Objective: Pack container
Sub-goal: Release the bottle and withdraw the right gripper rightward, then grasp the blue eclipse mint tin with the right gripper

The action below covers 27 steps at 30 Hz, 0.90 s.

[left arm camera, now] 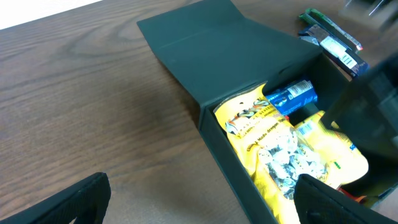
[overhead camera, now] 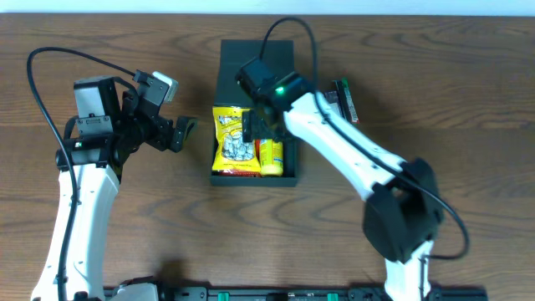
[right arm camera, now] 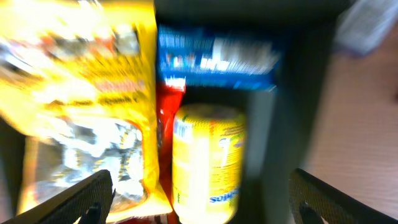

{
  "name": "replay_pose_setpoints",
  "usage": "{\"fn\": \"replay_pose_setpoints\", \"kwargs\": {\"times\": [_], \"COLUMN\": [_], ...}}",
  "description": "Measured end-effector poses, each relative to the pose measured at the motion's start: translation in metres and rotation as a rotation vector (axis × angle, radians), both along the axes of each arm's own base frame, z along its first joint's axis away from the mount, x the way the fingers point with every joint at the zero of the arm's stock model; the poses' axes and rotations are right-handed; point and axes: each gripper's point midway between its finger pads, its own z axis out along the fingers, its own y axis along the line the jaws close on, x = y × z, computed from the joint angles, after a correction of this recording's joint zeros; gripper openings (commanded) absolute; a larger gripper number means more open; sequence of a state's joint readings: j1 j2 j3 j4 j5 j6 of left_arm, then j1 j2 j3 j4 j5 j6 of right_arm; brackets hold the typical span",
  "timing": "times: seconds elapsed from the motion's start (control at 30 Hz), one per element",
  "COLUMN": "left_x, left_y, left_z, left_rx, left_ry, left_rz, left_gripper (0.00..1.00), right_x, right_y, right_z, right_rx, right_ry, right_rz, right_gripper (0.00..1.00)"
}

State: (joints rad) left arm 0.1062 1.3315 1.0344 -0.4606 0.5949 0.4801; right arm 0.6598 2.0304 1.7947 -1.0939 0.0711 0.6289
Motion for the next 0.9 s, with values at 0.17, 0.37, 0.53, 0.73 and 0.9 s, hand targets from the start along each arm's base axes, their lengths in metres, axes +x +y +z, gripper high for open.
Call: {"fn": "replay_pose_setpoints", "kwargs": {"times": [0.17,0.37,0.53,0.73,0.9], "left_x": [0.000,-0.001,-0.002,-0.002,-0.002], "left_y": [0.000,0.000,0.000,0.000,0.000], "left_z": [0.000,-0.001,-0.002,-0.002,-0.002], "left_rx": [0.000,-0.001,-0.001,-0.001,-0.001], "left_ry": [0.000,0.006,0.011,0.013,0.013], "left_rz": [0.000,0.000,0.000,0.000,0.000], "left_gripper": [0.95,0.95,0.95,0.95,0.95], "right_x": [0.031,0.063,0.084,0.092,0.097], "right_y": [-0.039,-0.095,-0.117,-0.105,-0.099], "right_z": [0.055,0.046,0.001,-0.040,-0.057], "right_rx": [-0.020,-0.074,-0.058,0.011,0.041], "right_ry": [-0.174,-0.173,-0.093,-0.015,0.001], "right_rz": [-0.056,-0.183,-0.281,-0.329,-0.355], "right_gripper": [0.86,0.77,0.75,0.70,0.70]}}
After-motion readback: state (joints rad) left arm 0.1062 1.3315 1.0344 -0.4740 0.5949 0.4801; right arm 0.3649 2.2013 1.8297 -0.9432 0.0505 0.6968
